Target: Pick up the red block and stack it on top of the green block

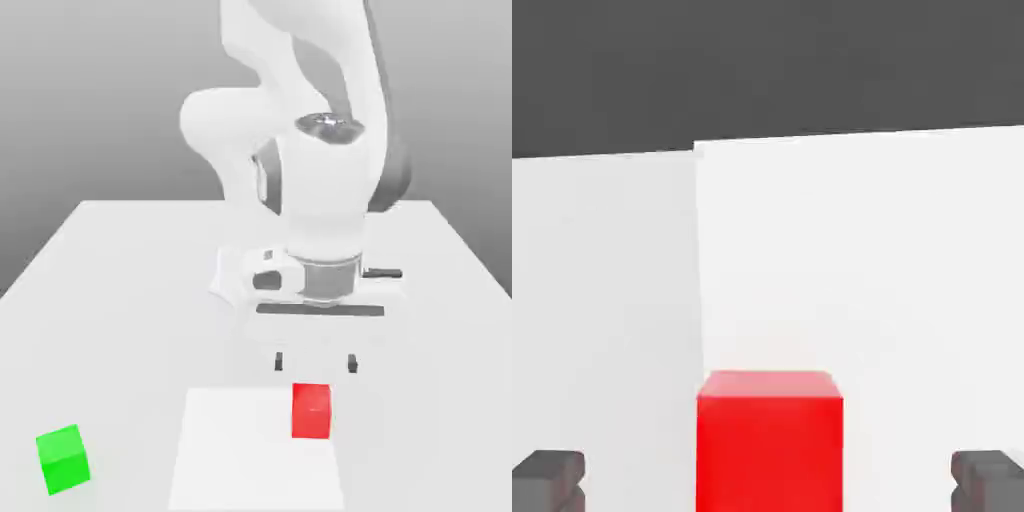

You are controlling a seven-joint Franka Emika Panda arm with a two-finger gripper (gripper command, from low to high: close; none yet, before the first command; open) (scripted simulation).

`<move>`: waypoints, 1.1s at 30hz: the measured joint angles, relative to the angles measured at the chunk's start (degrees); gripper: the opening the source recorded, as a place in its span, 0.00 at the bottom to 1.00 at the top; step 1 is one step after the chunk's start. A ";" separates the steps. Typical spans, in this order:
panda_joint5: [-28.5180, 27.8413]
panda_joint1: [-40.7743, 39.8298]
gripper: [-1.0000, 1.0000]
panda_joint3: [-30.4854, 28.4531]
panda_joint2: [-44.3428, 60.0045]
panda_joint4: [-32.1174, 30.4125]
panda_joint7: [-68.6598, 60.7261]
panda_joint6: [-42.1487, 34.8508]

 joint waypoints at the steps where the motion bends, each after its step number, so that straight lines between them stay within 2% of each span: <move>1: -1.02 0.30 0.50 -0.53 2.07 0.18 0.80 1.71; 4: -3.41 2.95 0.50 -3.74 8.28 0.98 2.57 6.94; 5: -4.06 3.64 0.00 -4.58 9.88 1.21 3.06 8.30; 12: -4.29 3.69 0.00 -4.66 10.06 1.23 3.26 8.49; 19: 1.43 1.78 0.00 -2.88 -1.91 0.17 -0.50 -2.35; 25: 3.65 -11.92 0.00 -10.50 1.55 11.14 3.67 -9.90; 29: 4.50 -18.21 0.00 -16.25 4.76 18.55 6.92 -14.19; 33: 7.14 -20.91 0.00 -17.17 12.45 21.50 6.38 -9.59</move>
